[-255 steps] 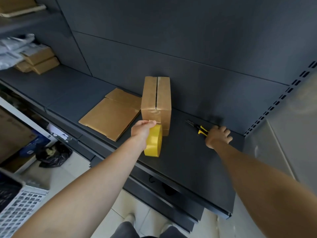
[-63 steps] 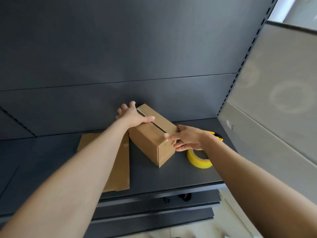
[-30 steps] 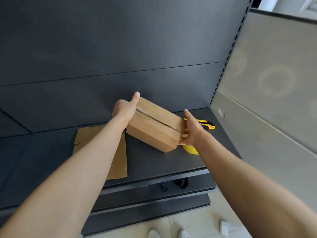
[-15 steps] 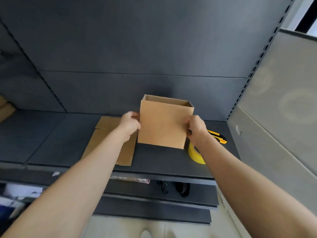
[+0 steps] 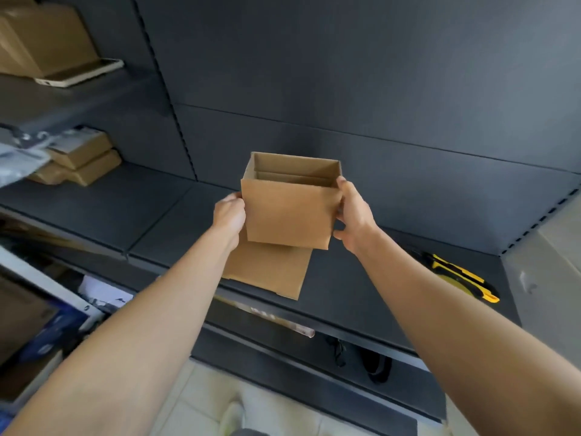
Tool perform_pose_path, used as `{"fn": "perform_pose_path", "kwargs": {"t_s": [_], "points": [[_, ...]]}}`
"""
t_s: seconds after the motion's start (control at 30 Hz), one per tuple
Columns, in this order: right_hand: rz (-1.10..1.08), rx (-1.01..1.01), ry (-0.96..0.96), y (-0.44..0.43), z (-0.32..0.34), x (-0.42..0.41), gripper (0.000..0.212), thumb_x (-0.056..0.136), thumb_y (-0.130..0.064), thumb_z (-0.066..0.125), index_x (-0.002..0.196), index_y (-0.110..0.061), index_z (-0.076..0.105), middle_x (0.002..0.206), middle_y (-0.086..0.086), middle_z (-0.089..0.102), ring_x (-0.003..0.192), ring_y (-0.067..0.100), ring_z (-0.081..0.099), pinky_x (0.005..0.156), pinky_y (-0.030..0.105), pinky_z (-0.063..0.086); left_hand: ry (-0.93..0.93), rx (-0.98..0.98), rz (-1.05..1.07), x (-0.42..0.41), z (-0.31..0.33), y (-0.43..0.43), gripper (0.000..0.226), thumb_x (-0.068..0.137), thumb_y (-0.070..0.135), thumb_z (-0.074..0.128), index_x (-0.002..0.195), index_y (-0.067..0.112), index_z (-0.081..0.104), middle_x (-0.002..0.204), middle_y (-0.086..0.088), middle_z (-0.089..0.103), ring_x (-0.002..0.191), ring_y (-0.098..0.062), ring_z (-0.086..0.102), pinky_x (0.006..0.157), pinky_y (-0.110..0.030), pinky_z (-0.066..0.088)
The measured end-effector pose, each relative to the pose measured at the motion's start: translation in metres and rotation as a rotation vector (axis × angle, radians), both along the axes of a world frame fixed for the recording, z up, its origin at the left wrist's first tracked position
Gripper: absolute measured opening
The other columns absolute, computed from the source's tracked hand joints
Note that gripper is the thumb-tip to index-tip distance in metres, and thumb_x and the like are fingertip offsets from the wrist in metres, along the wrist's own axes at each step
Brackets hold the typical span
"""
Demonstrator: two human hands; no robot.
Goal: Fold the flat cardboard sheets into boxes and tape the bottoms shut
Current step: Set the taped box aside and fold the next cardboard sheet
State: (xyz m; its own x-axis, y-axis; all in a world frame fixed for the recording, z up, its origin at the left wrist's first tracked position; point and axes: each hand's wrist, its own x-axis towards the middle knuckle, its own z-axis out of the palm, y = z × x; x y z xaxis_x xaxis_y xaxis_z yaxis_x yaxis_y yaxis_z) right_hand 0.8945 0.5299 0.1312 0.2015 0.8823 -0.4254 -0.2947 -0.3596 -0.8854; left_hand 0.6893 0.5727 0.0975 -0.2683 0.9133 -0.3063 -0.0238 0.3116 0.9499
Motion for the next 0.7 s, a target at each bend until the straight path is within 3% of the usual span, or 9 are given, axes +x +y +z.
{"fn": "perform_pose_path", "kwargs": {"t_s": [0.1,0.2,0.3,0.37,0.43,0.53,0.7], "points": [[0.037,0.000,0.008,0.027,0.004,-0.052,0.041,0.087,-0.051,0.057,0.117,-0.024,0.055,0.098,-0.004,0.063,0.084,0.013,0.061,0.055,0.029,0.049,0.006,-0.001,0.084,-0.047,0.003,0.021,0.041,0.097,0.008,0.029,0.090,0.031,0.062,0.087,0.009,0.063,0.079,-0.009,0.059,0.058,-0.022,0.046],[0.081,-0.003,0.014,0.055,0.003,-0.106,0.040,0.089,-0.048,0.058,0.118,-0.022,0.054,0.098,-0.002,0.062,0.087,0.015,0.061,0.065,0.031,0.052,-0.024,-0.028,0.119,-0.099,0.005,0.046,0.041,0.097,0.008,0.028,0.109,0.028,0.062,0.096,0.006,0.064,0.085,-0.013,0.060,0.061,-0.026,0.051],[0.097,0.004,0.013,0.083,0.000,-0.153,0.035,0.090,-0.044,0.059,0.115,-0.021,0.053,0.097,-0.003,0.060,0.085,0.012,0.058,0.068,0.028,0.050,-0.019,-0.048,0.112,-0.145,0.004,0.071,0.043,0.096,0.003,0.028,0.115,0.025,0.060,0.102,0.003,0.063,0.091,-0.015,0.060,0.063,-0.028,0.053],[0.114,-0.006,-0.007,0.101,-0.004,-0.179,0.035,0.089,-0.042,0.059,0.116,-0.021,0.052,0.098,-0.004,0.059,0.086,0.011,0.056,0.079,0.030,0.050,-0.004,-0.050,0.105,-0.168,0.002,0.090,0.046,0.094,-0.001,0.029,0.119,0.024,0.058,0.106,0.001,0.062,0.095,-0.017,0.060,0.070,-0.031,0.054],[0.117,-0.026,0.010,0.118,-0.011,-0.200,0.041,0.090,-0.039,0.060,0.124,-0.019,0.050,0.097,-0.005,0.057,0.087,0.010,0.054,0.091,0.033,0.048,0.023,-0.051,0.100,-0.187,-0.002,0.108,0.045,0.092,-0.003,0.030,0.117,0.024,0.057,0.103,0.001,0.062,0.089,-0.015,0.060,0.072,-0.030,0.053],[0.093,-0.059,0.056,0.136,-0.025,-0.221,0.047,0.091,-0.033,0.061,0.132,-0.016,0.046,0.093,-0.006,0.054,0.083,0.008,0.053,0.093,0.032,0.046,0.046,-0.052,0.069,-0.204,-0.012,0.132,0.040,0.092,-0.003,0.033,0.111,0.025,0.055,0.092,0.003,0.061,0.081,-0.012,0.058,0.067,-0.026,0.050],[0.055,-0.102,0.113,0.153,-0.049,-0.232,0.045,0.093,-0.031,0.060,0.132,-0.015,0.045,0.095,-0.006,0.055,0.082,0.008,0.052,0.100,0.033,0.044,0.068,-0.066,-0.011,-0.211,-0.036,0.161,0.030,0.093,0.001,0.039,0.109,0.021,0.055,0.090,0.003,0.060,0.081,-0.013,0.057,0.080,-0.031,0.050]]}}
